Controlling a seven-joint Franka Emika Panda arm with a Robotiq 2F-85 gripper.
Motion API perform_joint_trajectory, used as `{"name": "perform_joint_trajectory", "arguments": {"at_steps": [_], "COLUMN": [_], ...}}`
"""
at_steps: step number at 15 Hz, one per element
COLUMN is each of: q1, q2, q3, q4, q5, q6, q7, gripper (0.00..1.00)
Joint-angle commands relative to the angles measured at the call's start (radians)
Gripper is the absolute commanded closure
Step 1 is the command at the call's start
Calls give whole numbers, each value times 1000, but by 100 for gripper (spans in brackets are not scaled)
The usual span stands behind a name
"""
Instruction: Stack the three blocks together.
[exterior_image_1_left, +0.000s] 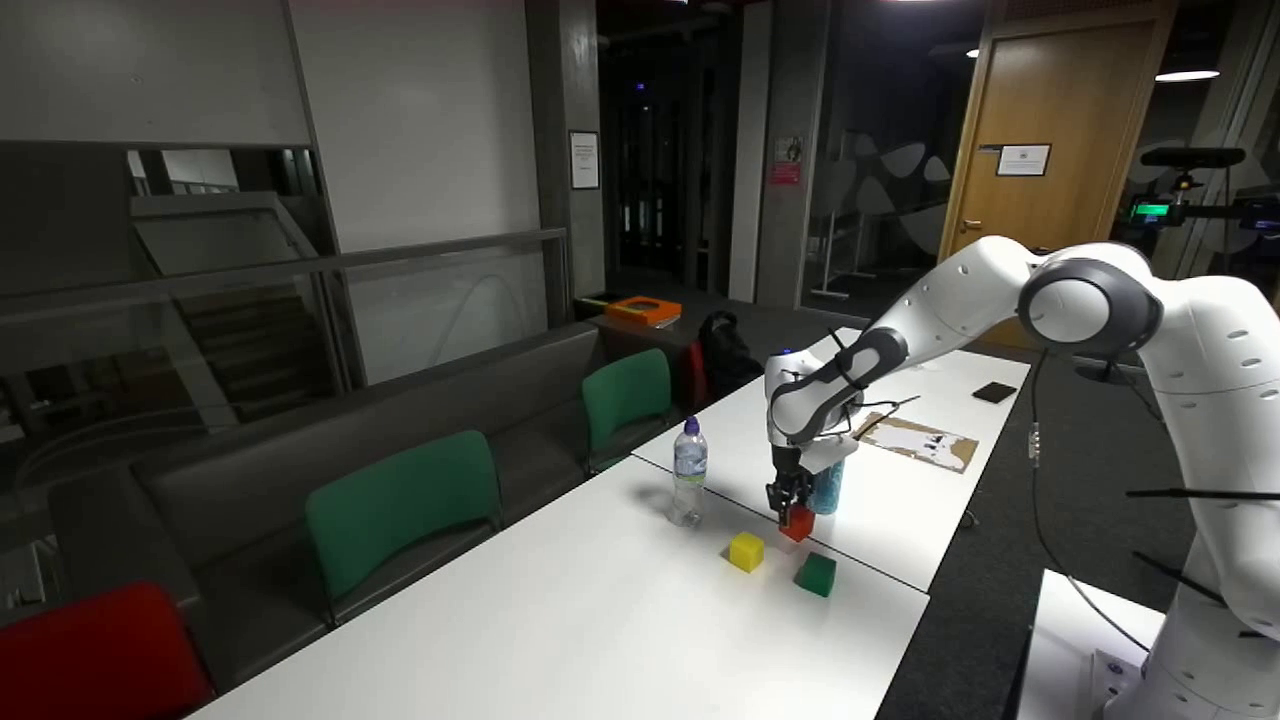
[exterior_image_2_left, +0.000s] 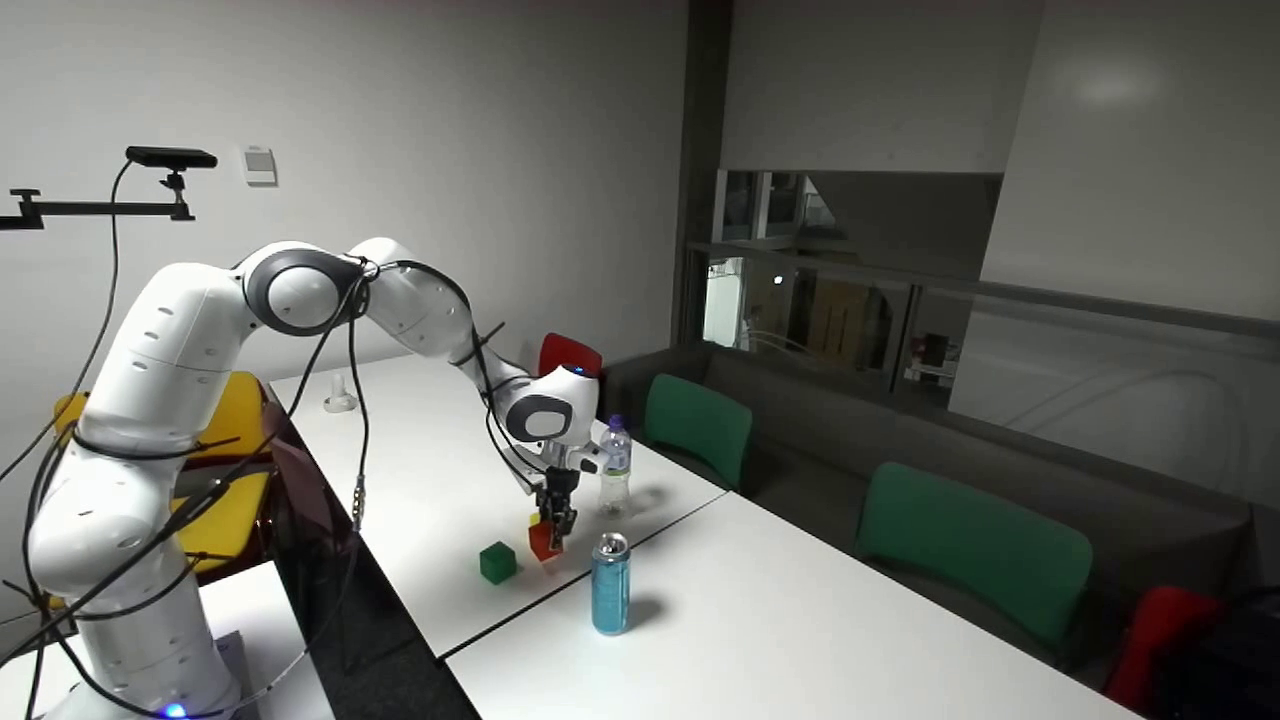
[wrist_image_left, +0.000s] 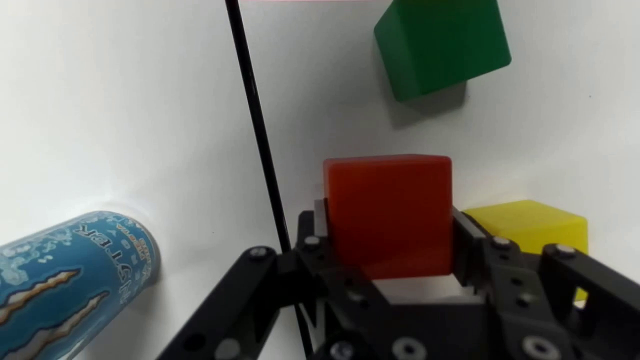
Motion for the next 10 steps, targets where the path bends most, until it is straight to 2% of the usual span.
{"name": "perform_joint_trajectory", "arguments": {"at_steps": [1,10], "q1": [9,-2], "q2": [-96,-172], "q3": [-7,9], "q4": [-98,-170], "q5": [-18,-4], "q6": [17,-9], "q7": [30,-16], "gripper": [69,69]}}
